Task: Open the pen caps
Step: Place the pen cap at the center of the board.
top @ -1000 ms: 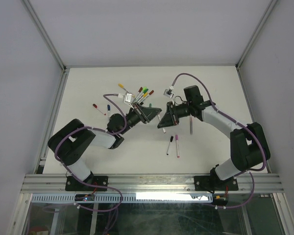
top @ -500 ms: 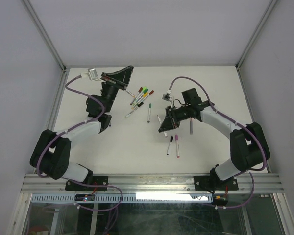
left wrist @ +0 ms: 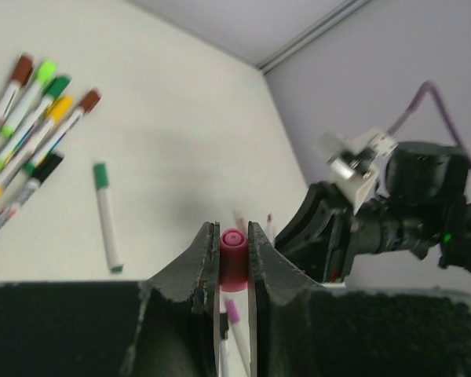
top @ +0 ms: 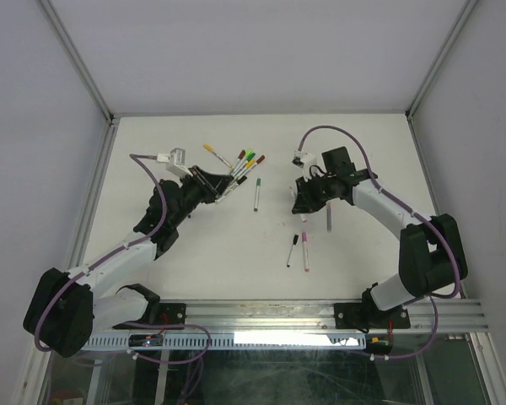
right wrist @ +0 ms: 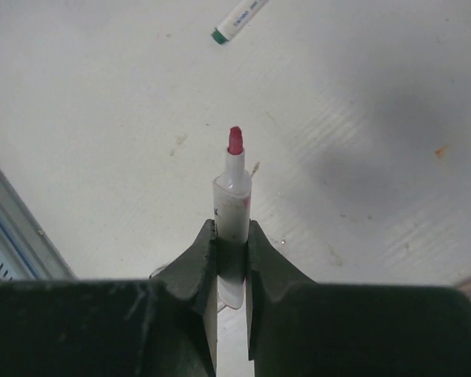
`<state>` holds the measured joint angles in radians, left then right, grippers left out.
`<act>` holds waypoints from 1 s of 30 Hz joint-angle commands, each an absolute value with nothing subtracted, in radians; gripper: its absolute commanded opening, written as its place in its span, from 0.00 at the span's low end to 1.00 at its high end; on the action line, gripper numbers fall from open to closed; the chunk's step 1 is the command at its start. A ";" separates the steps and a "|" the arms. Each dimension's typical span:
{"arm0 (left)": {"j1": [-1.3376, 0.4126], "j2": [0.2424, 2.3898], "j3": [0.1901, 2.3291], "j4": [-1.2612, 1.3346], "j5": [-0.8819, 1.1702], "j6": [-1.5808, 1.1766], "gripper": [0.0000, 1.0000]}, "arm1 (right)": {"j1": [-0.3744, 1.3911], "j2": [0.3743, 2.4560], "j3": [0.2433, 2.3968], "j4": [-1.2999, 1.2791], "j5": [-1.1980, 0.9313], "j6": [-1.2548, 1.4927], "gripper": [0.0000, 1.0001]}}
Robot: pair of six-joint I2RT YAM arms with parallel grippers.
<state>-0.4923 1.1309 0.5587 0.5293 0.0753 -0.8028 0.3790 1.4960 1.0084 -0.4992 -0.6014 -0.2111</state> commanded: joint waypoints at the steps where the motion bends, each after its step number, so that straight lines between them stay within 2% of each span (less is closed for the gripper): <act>1: -0.532 1.061 0.506 0.326 -0.013 -0.849 0.00 | 0.365 1.504 1.043 -0.466 -0.525 -0.180 0.00; 5: -0.558 1.076 0.494 0.276 -0.077 -0.900 0.00 | 0.362 1.522 1.042 -0.450 -0.498 -0.150 0.00; 9: -0.608 1.177 0.568 0.296 -0.097 -0.900 0.00 | 0.340 1.581 1.098 -0.472 -0.380 -0.129 0.00; 13: -0.667 1.385 0.781 0.286 -0.106 -0.862 0.00 | 0.276 1.652 1.193 -0.553 -0.298 -0.162 0.00; 18: -0.673 1.702 1.019 0.265 -0.037 -0.900 0.00 | 0.206 1.653 1.202 -0.547 -0.231 -0.238 0.00; 30: -0.697 2.219 1.650 0.084 0.016 -0.991 0.00 | 0.088 1.794 1.293 -0.568 -0.178 -0.327 0.00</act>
<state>-0.6819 2.1284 1.4612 0.1532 0.0021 -0.9623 0.1112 1.7523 1.2400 -0.5686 -0.2146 -0.2913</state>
